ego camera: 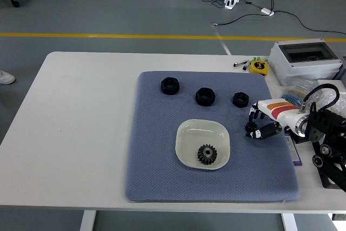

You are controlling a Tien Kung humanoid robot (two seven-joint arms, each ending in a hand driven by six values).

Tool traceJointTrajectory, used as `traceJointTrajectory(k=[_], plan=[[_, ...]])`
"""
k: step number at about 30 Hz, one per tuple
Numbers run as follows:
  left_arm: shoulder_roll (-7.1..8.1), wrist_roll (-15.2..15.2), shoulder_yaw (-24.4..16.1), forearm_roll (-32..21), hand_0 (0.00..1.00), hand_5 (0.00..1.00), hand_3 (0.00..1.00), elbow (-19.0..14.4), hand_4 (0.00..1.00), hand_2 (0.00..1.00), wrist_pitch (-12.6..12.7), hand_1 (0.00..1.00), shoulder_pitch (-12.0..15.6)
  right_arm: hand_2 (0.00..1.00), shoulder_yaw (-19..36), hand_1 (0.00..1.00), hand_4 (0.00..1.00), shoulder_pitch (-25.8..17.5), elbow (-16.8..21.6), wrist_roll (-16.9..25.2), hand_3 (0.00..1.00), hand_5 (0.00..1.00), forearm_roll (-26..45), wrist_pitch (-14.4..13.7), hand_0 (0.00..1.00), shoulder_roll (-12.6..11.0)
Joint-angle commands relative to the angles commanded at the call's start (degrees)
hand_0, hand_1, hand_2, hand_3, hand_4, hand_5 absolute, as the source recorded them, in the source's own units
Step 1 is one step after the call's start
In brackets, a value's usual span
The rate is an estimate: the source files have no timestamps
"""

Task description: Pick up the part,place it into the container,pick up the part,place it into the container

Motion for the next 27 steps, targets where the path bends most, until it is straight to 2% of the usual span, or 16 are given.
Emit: traceJointTrajectory(k=[8,9,14,15,20,21,26,27], plan=[[-0.03,0.2,-0.4,0.8,0.703,0.626,0.582,0.0,0.672,0.669,-0.1,0.648,0.2,0.534,-0.6,0.466,0.837,-0.3,-1.1,0.3,0.522,0.36,0.7,-0.9,0.325,0.4],[-0.03,0.2,-0.4,0.8,0.703,0.626,0.582,0.0,0.672,0.669,-0.1,0.648,0.2,0.523,-0.6,0.457,0.799,-0.3,-1.2,0.3,0.521,0.35,0.7,-1.1,0.302,0.5],[-0.01,0.3,-0.7,1.2,0.703,0.626,0.582,-0.1,0.672,0.669,-0.2,0.648,0.3,0.523,-0.9,0.457,0.799,-0.4,-1.4,0.5,0.521,0.35,1.2,-2.0,0.302,0.6],[-0.02,0.3,-0.7,1.3,0.703,0.626,0.581,-0.1,0.672,0.67,-0.2,0.648,0.3,0.491,-0.9,0.43,0.724,-0.4,-1.4,0.5,0.514,0.361,1.3,-2.2,0.269,0.7],[-0.02,0.3,-0.6,1.2,0.703,0.626,0.581,-0.1,0.672,0.67,-0.2,0.648,0.4,0.491,-1.0,0.43,0.724,-0.4,-1.6,0.6,0.514,0.361,1.5,-2.8,0.269,0.8],[-0.03,0.3,-0.6,1.2,0.703,0.626,0.581,-0.1,0.672,0.668,-0.2,0.651,0.3,0.47,-1.0,0.412,0.664,-0.4,-1.7,0.5,0.512,0.375,1.6,-2.9,0.242,0.8],[-0.04,0.2,-0.6,1.1,0.703,0.626,0.581,-0.1,0.672,0.668,-0.2,0.651,0.2,0.47,-1.0,0.412,0.664,-0.3,-2.0,0.5,0.512,0.375,1.5,-3.0,0.242,0.9],[-0.05,0.2,-0.6,1.1,0.703,0.626,0.58,-0.1,0.672,0.669,-0.2,0.649,0.2,0.435,-1.0,0.37,0.648,-0.3,-2.0,0.4,0.488,0.335,1.5,-3.0,0.187,0.9]])
